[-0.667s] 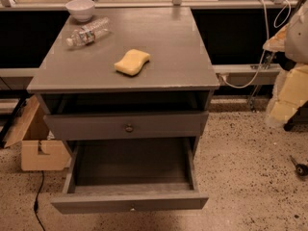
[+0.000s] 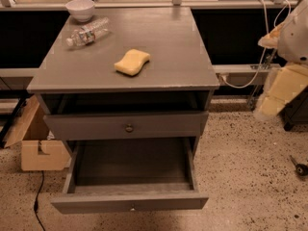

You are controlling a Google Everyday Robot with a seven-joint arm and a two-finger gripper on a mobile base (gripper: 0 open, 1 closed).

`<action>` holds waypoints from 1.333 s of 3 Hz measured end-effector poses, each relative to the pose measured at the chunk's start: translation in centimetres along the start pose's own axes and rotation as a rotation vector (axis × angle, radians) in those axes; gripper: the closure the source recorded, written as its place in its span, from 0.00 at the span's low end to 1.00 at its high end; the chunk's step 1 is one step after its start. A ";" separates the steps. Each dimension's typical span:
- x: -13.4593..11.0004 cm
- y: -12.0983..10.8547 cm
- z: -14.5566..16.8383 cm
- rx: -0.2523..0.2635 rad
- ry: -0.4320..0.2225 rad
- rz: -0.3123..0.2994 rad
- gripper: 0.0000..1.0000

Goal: Place sponge into middle drawer

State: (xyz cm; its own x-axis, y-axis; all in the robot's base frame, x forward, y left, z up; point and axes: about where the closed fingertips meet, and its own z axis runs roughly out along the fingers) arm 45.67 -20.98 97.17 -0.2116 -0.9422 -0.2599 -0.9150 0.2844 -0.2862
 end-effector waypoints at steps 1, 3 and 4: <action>-2.4 -3.9 3.0 0.044 -0.156 0.034 0.00; -8.2 -9.3 8.2 0.004 -0.425 0.140 0.00; -14.2 -10.9 11.5 0.002 -0.474 0.171 0.00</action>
Offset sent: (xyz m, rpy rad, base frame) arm 0.1608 0.0663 -0.0257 0.5392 -0.1390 0.0174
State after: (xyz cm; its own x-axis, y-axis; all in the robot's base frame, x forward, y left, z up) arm 62.58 -8.69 93.33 -0.1790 -0.6976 -0.6938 -0.8800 0.4288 -0.2041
